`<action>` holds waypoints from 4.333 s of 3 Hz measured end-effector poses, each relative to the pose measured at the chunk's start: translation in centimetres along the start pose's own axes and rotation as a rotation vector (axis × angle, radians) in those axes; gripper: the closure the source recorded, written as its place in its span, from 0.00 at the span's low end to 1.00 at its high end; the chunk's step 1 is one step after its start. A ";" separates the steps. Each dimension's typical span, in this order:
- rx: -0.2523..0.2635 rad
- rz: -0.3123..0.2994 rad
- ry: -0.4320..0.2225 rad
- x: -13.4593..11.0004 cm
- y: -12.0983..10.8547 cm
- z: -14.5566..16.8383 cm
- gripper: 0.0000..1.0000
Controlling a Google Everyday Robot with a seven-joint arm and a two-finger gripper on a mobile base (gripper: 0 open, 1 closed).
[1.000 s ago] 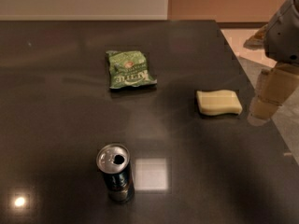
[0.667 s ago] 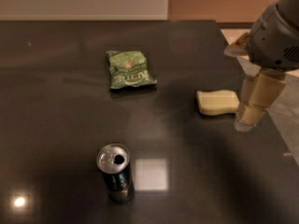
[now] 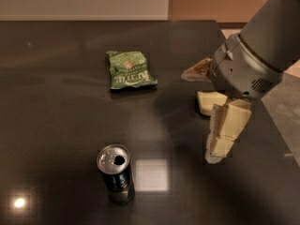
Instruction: Move redbull can near green jalapeno chip bag
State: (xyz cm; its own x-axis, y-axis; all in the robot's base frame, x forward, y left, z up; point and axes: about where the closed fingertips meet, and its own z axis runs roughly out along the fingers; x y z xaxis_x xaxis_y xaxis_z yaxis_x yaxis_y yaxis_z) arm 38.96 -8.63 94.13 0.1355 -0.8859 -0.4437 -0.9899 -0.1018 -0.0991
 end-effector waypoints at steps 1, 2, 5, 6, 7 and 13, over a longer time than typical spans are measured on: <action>-0.061 -0.089 -0.081 -2.9 2.2 2.9 0.00; -0.117 -0.155 -0.157 -5.4 3.9 5.6 0.00; -0.215 -0.216 -0.337 -10.9 6.0 9.0 0.00; -0.231 -0.217 -0.358 -11.4 6.2 9.1 0.17; -0.243 -0.213 -0.370 -11.6 6.2 9.2 0.41; 0.088 0.140 -0.276 -4.5 -18.4 5.0 1.00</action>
Offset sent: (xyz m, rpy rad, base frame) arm -0.0668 0.1066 -0.0516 0.2207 0.1013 0.3190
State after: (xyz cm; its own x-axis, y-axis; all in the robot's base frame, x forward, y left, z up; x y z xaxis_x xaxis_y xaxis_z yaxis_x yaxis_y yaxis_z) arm 56.80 -0.52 93.52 0.0168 -0.7311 -0.6821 -0.9938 0.0625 -0.0915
